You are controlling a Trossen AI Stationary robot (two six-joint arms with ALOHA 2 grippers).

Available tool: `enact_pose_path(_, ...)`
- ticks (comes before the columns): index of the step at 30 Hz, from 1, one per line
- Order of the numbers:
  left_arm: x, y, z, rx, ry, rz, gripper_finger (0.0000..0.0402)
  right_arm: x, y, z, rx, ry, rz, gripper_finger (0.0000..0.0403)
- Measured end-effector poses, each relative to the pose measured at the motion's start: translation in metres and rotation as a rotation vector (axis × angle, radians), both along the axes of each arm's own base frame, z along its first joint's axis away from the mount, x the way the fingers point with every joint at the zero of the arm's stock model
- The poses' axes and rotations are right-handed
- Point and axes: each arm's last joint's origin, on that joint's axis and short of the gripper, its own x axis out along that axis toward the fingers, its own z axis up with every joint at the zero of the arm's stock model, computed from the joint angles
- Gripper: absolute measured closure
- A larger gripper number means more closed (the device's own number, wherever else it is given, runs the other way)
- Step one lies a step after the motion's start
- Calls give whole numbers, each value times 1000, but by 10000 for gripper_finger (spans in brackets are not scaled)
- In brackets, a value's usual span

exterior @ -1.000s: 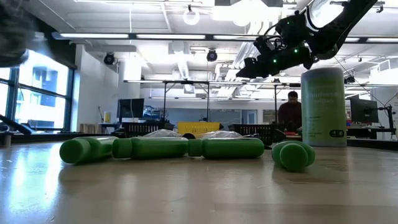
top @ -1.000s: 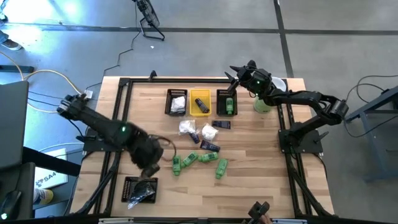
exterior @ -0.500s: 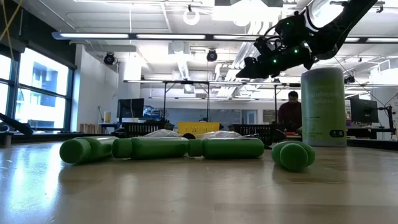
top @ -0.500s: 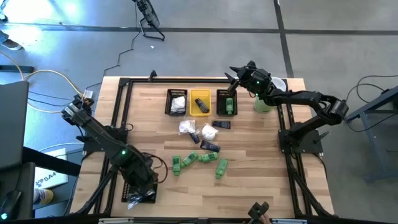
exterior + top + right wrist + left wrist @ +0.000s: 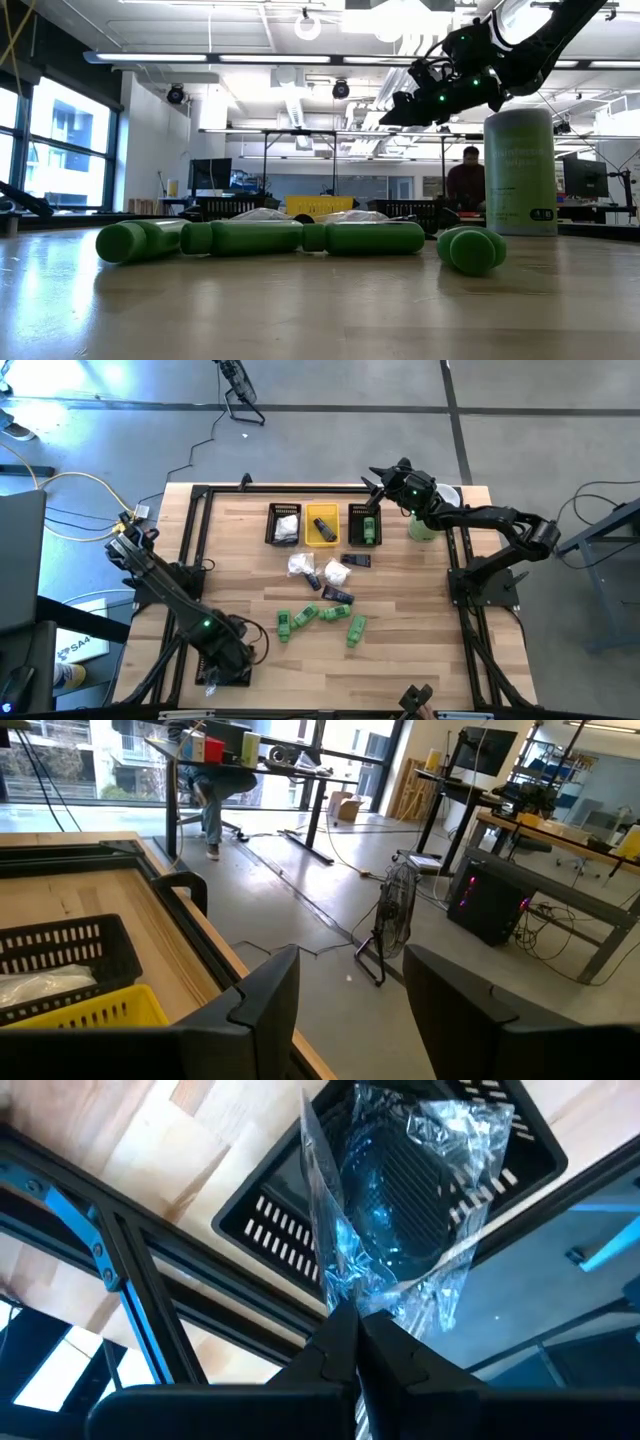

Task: Pick & Place Travel size toiletries
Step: Put the black hairbrush into the bottom black bin

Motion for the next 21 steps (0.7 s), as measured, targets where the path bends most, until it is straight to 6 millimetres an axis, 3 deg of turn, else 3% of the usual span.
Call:
enact_pose_path(8, 4, -3, -5, -13, -35, -120, 389, 0, 0, 0, 0, 1, 0, 230)
enact_pose_path(18, 3, -3, -5, -27, -45, -189, 257, 0, 0, 0, 1, 3, 1, 230)
enact_pose_path(21, 4, -5, -8, -65, -43, -271, 236, 0, 0, 0, 1, 3, 1, 230)
